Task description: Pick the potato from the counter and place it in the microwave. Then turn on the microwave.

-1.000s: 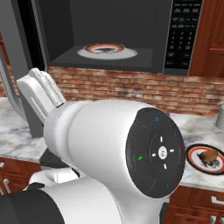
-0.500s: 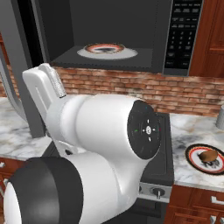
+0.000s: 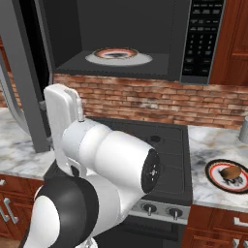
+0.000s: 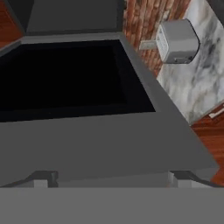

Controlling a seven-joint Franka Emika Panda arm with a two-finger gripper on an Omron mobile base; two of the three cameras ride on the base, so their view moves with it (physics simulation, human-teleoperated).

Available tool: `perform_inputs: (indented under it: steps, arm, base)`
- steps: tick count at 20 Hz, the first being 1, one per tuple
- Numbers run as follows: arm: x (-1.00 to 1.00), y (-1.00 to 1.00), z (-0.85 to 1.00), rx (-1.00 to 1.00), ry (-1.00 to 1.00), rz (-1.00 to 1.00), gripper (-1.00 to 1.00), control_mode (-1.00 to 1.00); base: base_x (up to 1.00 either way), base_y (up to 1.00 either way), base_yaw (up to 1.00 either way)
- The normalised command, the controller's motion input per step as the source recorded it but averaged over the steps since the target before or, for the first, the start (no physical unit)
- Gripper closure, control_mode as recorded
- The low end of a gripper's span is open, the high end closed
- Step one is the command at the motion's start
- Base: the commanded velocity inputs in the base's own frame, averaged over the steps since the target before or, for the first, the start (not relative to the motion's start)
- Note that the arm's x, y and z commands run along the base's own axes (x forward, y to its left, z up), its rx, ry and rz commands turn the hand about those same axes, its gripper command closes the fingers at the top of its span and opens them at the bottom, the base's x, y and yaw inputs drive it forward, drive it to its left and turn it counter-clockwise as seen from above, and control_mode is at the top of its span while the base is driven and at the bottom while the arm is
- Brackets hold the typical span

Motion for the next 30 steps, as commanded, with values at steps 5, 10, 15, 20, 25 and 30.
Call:
perform_inputs:
  steps: [5,10,15,20,25,30]
  arm:
    - [0.39,0.04,0.00,0.14,-0.04,0.01,-1.00,-1.00]
    - [0.21,0.20,0.01,0.08,-0.05,0.03,-1.00,-1.00]
    - [0.03,0.37,0.11,0.03,-0.06,0.04,-1.00,-1.00]
    - [-0.08,0.50,0.39,0.00,-0.11,0.05,-1.00,-1.00]
    - [-0.16,0.60,0.34,0.00,-0.08,0.05,-1.00,-1.00]
    - [-0.08,0.64,0.09,0.00,-0.01,0.05,-1.00,-1.00]
  base:
    - [0.00,0.00,0.00]
    - [0.00,0.00,0.00]
    - [0.00,0.00,0.00]
    - [0.00,0.00,0.00]
    - [0.00,0.00,0.00]
    - [0.00,0.00,0.00]
